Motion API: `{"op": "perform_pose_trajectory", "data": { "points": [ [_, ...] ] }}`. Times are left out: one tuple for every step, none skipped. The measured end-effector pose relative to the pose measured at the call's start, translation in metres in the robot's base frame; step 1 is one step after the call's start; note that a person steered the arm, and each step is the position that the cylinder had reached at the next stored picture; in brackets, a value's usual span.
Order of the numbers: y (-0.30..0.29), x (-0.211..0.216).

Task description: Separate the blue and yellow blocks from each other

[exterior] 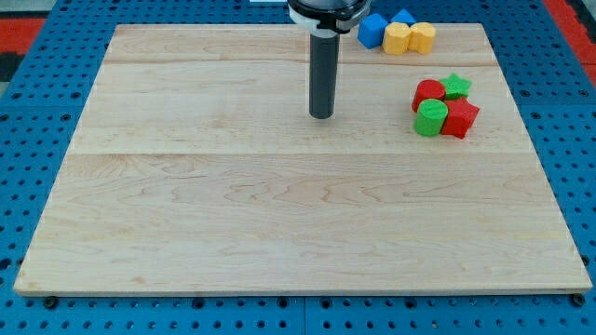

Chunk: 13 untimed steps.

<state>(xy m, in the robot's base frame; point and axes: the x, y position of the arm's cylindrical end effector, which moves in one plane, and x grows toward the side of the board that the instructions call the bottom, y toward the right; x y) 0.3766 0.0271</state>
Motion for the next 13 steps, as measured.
{"op": "perform_pose_trajectory", "data": {
  "points": [
    [-0.033, 0.016],
    [-0.065, 0.085],
    [-0.027, 0.136],
    [0.068, 0.132],
    [0.170, 0.106],
    [0.249, 0.065],
    [0.291, 0.000],
    [0.296, -0.067],
    [0.292, -0.134],
    [0.278, -0.185],
    [0.269, -0.185],
    [0.207, -0.185],
    [0.136, -0.185]
  ]
}}
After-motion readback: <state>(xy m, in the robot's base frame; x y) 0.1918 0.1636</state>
